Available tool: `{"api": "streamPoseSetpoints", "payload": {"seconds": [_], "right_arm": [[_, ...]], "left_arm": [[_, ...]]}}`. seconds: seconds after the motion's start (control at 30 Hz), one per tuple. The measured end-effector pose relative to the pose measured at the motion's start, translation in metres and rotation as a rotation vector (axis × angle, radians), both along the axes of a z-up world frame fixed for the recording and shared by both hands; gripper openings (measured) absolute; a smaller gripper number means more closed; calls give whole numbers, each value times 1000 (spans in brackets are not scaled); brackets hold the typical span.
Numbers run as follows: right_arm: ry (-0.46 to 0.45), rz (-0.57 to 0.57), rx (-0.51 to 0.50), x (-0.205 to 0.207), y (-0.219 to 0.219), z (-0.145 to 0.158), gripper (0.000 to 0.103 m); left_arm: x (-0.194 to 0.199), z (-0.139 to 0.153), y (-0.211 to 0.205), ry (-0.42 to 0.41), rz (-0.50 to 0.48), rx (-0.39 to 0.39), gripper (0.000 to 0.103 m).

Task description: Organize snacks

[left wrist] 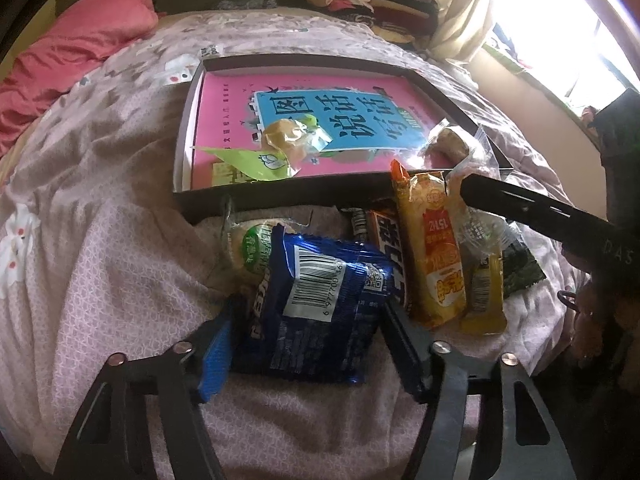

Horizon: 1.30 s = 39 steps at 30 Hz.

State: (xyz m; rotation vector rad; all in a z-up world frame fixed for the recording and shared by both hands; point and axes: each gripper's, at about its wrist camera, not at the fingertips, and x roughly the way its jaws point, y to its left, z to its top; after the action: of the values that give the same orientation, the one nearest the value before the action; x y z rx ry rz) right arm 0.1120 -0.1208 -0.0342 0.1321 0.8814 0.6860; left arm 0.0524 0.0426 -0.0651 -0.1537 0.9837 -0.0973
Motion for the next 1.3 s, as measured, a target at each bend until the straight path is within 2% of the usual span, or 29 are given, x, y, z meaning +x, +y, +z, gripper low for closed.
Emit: {"api": "streamPoseSetpoints", "payload": {"seconds": [0.17, 0.47, 1.3], "right_arm": [[-9, -4, -2, -1, -2, 3, 41], [-43, -24, 17, -4, -10, 12, 41], [-106, -24, 50, -9, -13, 28, 41]], "left_arm": [[-2, 2, -2, 0, -11, 14, 61], [-13, 15, 1, -7, -5, -36, 60], [-29, 62, -12, -119, -21, -25, 60]]}}
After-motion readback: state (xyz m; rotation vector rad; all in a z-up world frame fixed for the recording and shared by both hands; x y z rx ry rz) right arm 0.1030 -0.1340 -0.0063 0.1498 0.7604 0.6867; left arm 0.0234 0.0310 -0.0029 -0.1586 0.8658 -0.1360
